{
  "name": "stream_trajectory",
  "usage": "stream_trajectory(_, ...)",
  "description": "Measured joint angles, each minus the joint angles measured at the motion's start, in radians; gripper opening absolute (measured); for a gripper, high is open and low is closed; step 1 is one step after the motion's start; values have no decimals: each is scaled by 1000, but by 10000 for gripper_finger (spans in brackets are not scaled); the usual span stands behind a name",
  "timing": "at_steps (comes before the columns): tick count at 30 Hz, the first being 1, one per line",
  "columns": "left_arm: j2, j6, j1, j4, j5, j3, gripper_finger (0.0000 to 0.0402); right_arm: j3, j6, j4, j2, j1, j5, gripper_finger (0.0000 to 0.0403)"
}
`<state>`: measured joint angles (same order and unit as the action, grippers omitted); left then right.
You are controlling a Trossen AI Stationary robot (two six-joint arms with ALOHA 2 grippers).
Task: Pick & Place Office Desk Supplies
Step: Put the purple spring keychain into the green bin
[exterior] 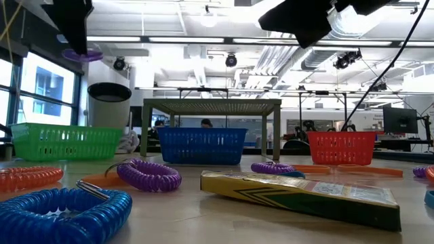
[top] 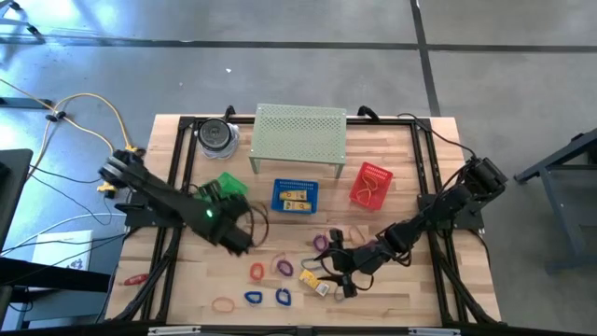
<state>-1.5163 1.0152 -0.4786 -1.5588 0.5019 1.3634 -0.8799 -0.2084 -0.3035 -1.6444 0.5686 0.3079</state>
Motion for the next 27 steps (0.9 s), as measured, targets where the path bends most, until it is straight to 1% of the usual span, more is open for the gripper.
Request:
stream_trajectory(4, 124, 1, 92, 36, -24, -119, 6, 0, 2, -2, 0, -2, -5, 231)
stream_trajectory(8, 251, -10, 212, 147, -75, -283, 6, 0, 3, 9, 0, 0, -11, 231)
stream_trajectory(12, 335, -24, 292, 267, -79, -405, 6, 0, 6, 15, 0, -2, 6, 231)
stream_trajectory(16, 358, -57, 373, 298, -89, -485, 6, 0, 22, 15, 0, -9, 7, 231)
stream_trajectory(18, 358, -64, 411, 327, -108, -519, 6, 0, 22, 16, 0, -9, 7, 231)
stream_trajectory(21, 357, -127, 460, 410, -158, -567, 6, 0, 20, 16, 0, -14, 6, 231)
stream_trajectory(23, 357, -147, 490, 442, -181, -588, 6, 0, 13, 16, 0, -15, 5, 231)
stream_trajectory(27, 357, -132, 519, 446, -183, -596, 12, 0, 5, 16, 0, -14, 4, 231)
